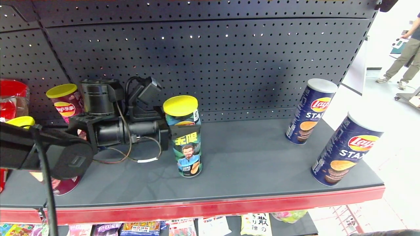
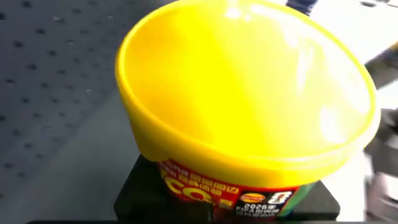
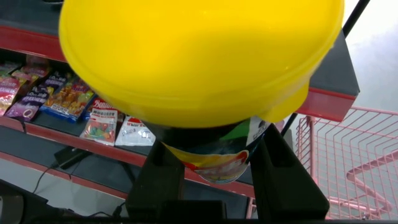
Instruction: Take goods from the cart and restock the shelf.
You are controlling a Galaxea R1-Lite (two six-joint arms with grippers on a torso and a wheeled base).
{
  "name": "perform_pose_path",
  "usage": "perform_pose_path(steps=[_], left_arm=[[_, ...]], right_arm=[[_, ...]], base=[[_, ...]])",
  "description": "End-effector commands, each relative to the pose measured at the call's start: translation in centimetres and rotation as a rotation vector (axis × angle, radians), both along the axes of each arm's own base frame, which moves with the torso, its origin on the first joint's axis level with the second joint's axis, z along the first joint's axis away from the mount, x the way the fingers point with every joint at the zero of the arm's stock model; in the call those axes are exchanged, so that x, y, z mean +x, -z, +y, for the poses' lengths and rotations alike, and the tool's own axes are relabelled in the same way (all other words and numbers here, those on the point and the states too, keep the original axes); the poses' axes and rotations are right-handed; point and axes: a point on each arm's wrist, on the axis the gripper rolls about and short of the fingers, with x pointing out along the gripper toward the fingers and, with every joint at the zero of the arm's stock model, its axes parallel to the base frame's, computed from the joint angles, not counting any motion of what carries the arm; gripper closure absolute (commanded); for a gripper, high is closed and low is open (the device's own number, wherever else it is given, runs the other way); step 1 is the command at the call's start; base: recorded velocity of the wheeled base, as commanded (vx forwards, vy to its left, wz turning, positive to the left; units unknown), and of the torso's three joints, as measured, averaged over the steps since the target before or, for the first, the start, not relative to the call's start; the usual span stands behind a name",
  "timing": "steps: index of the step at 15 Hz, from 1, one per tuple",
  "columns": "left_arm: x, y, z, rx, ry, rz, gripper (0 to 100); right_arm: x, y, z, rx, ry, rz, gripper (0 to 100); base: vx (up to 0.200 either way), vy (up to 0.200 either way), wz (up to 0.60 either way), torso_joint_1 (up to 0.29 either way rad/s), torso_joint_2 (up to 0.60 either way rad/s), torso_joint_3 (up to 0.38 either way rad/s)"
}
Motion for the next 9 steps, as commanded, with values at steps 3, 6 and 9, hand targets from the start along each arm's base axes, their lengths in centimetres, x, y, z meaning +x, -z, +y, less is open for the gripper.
perform_pose_path(steps=[3,6,9], left_arm=[[-3.1,0.2,1.0,0.004,0.07,-0.034,100],[-3.3,0.6,0.9,0.005,0.096,-0.039,100],[-3.3,1.5,0.9,0.031,0.101,-0.052,100]], right_arm=[[0.0,0.0,0.0,-0.001,-0.001,0.001,100],[0.0,0.0,0.0,-0.001,-0.001,0.001,100],[0.0,0.0,0.0,-0.001,-0.002,0.001,100]], base=[[0.0,0.0,0.0,0.0,0.0,0.0],[0.0,0.0,0.0,0.0,0.0,0.0],[0.0,0.0,0.0,0.0,0.0,0.0]])
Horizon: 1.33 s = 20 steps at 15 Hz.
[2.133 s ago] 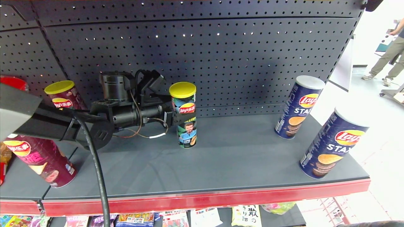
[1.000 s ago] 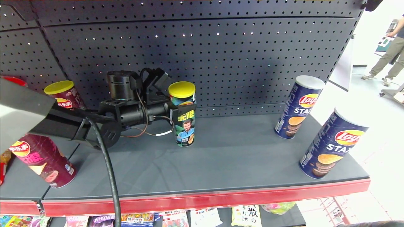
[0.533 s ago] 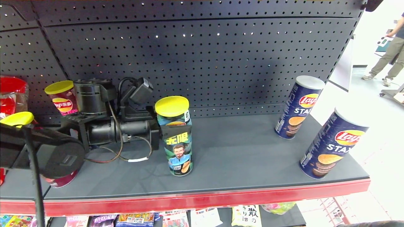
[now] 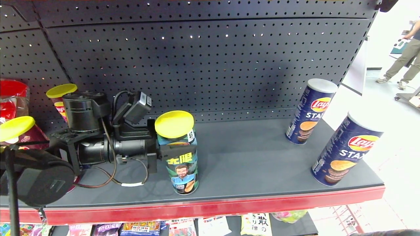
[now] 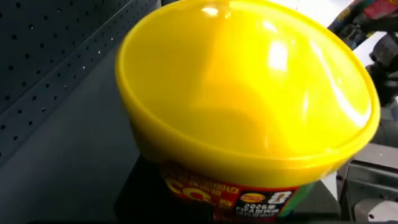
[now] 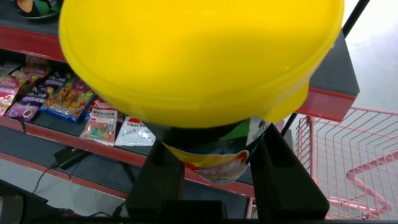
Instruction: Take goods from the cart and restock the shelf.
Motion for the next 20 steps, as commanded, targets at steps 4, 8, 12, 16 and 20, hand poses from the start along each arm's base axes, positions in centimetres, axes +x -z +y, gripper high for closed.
perform_pose_path(steps=[4,8,12,16,20], left_arm=[[0.16,0.79,-0.23,0.022,0.011,-0.015,100],[-0.13,0.59,-0.17,0.018,0.016,-0.013,100],[-0.26,1.01,-0.22,0.013,0.049,-0.009,100],[-0.18,1.21,-0.31,0.013,0.057,0.0,100],[-0.07,1.48,-0.39,0.01,0.084,0.009,100]], right_arm=[[0.01,-0.01,0.0,-0.001,-0.001,0.001,100],[0.01,-0.01,0.0,-0.001,-0.001,0.001,100],[0.01,-0.01,0.0,-0.002,-0.001,0.001,100],[0.01,-0.01,0.01,-0.002,-0.003,0.001,100],[0.01,-0.01,0.01,-0.002,-0.003,0.001,100]], base=[[0.0,0.0,0.0,0.0,0.0,0.0],[0.0,0.0,0.0,0.0,0.0,0.0],[0.0,0.0,0.0,0.0,0.0,0.0],[0.0,0.0,0.0,0.0,0.0,0.0],[0.0,0.0,0.0,0.0,0.0,0.0]])
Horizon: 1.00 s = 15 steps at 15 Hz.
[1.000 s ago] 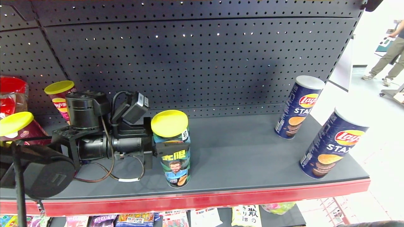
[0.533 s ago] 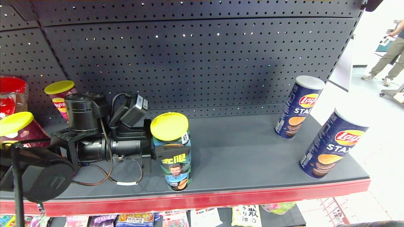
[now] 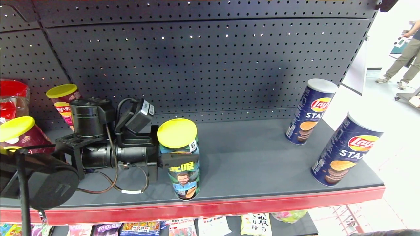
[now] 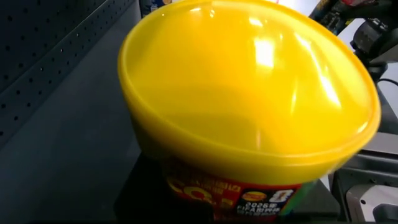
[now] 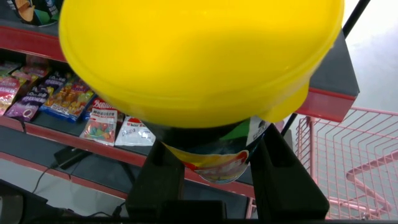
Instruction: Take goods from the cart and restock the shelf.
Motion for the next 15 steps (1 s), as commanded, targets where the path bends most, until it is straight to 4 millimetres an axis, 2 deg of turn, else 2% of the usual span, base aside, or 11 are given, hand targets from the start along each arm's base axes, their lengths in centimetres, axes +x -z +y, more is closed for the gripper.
perform_pose_path(steps=[1,5,6,12,15], left_arm=[[0.1,0.3,-0.1,0.005,0.0,0.012,100],[0.1,0.6,-0.1,0.007,0.007,0.017,100],[0.0,0.6,0.0,0.009,0.007,0.018,0],[-0.9,1.5,0.6,0.004,-0.006,0.009,0],[-1.4,2.3,3.1,-0.009,-0.089,-0.023,0]], right_arm=[[0.0,0.0,0.0,-0.001,0.0,0.001,100],[0.0,0.0,0.0,-0.001,0.0,0.001,100],[0.0,0.0,0.0,-0.001,0.0,0.001,100],[0.0,0.0,0.0,-0.001,0.0,0.001,100],[0.0,0.0,0.0,-0.002,0.0,0.001,100]], base=[[0.0,0.0,0.0,0.0,0.0,0.0],[0.0,0.0,0.0,0.0,0.0,0.0],[0.0,0.0,0.0,0.0,0.0,0.0],[0.0,0.0,0.0,0.0,0.0,0.0],[0.0,0.0,0.0,0.0,0.0,0.0]])
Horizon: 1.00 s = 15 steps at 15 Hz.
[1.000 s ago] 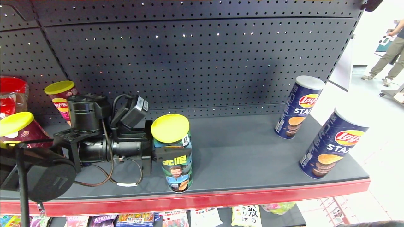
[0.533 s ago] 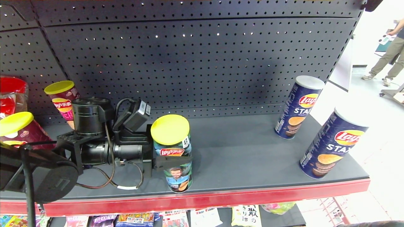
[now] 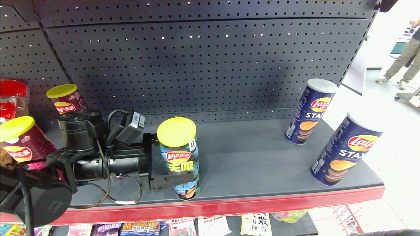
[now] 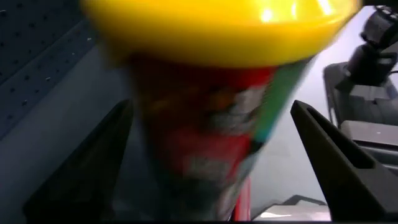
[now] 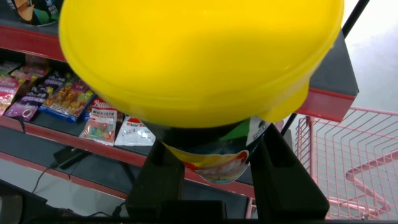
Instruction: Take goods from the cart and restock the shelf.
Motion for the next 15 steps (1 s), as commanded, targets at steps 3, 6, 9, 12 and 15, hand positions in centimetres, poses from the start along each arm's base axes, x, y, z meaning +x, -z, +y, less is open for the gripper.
perform_pose_path(steps=[3,6,9,12,15], left_arm=[[-1.1,0.8,3.0,-0.007,-0.097,-0.005,0],[-2.8,0.2,3.5,-0.027,-0.106,0.021,0],[-3.9,-0.5,4.3,-0.036,-0.135,0.005,0],[-5.3,-0.6,5.3,-0.035,-0.185,0.0,0],[-7.2,-1.1,6.6,-0.044,-0.245,-0.022,0]], right_arm=[[0.0,0.0,0.0,-0.001,-0.002,0.001,100],[0.0,0.0,0.0,-0.001,0.0,0.001,100],[0.0,0.0,0.0,-0.001,0.0,0.001,100],[0.0,0.0,0.0,-0.001,0.0,0.001,100],[0.0,0.0,0.0,0.001,-0.002,0.002,100]], base=[[0.0,0.0,0.0,0.0,0.0,0.0],[0.0,0.0,0.0,0.0,0.0,0.0],[0.0,0.0,0.0,0.0,0.0,0.0],[0.0,0.0,0.0,0.0,0.0,0.0],[0.0,0.0,0.0,0.0,0.0,0.0]])
